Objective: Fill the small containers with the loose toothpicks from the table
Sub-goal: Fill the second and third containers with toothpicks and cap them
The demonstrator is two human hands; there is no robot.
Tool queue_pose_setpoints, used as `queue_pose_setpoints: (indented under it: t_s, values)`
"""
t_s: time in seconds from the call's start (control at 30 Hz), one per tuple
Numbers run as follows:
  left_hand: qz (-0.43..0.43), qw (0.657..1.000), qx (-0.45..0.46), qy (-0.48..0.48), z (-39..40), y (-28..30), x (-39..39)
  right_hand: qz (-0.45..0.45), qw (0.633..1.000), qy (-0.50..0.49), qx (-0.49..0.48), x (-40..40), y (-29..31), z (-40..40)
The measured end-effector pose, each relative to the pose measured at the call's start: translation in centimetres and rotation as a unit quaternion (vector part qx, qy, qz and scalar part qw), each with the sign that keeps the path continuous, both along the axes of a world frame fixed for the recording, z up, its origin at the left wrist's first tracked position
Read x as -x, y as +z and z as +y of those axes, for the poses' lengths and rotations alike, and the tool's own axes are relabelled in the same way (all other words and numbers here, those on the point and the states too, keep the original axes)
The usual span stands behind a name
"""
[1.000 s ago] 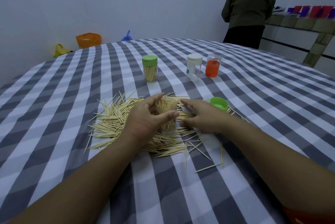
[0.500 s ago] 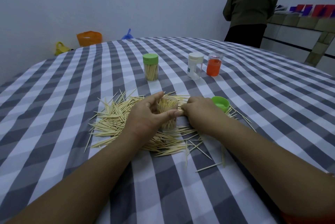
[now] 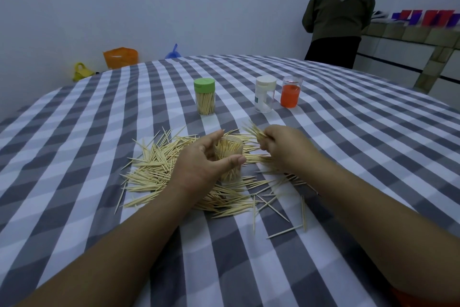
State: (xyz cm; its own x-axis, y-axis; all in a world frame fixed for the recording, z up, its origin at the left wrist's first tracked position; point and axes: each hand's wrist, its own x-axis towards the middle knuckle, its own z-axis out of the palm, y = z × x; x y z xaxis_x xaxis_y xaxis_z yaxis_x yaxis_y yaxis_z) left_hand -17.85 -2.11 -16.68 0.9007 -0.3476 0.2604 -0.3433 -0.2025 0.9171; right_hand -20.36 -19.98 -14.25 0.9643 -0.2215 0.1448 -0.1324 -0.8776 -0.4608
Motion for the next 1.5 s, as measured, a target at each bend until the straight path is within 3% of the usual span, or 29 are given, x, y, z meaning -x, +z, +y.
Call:
queue_pose_setpoints:
  t_s: [0.1, 0.2, 0.37, 0.53, 0.7, 1.17, 1.33, 1.5]
  values:
    - [-0.009, 1.0, -0.002, 0.002, 0.0, -0.1, 0.0, -0.043, 0.974, 0.013, -0.222, 0.5, 0.5, 0.3]
    - [-0.015, 1.0, -0.006, 0.0, -0.1, -0.1, 0.1, -0.081, 0.908, 0.032, -0.41, 0.5, 1.1, 1.0]
    - [-0.012, 1.0, -0.002, -0.01, -0.3, -0.1, 0.2, -0.178, 0.825, 0.028, -0.535, 0.7, 1.7, 2.2]
    - [-0.017, 1.0, -0.008, -0.005, -0.3, -0.1, 0.5, -0.222, 0.825, 0.053, -0.516, 1.2, 1.6, 3.5]
    - [-0.008, 1.0, 0.004, -0.013, -0.4, -0.1, 0.4, -0.144, 0.903, 0.048, -0.401, 1.6, 1.0, 3.9]
    - [-0.013, 1.0, -0.025, -0.008, -0.2, 0.1, 0.4, -0.044, 0.923, 0.038, -0.38, 1.6, 0.3, 4.1]
    - [-0.02, 1.0, -0.013, -0.014, -0.2, 0.2, 0.5, -0.112, 0.909, 0.062, -0.396, 1.8, 0.4, 3.7]
    - [-0.005, 1.0, 0.004, -0.023, -0.2, -0.1, 0.3, -0.08, 0.922, 0.066, -0.372, 1.7, 0.4, 3.4]
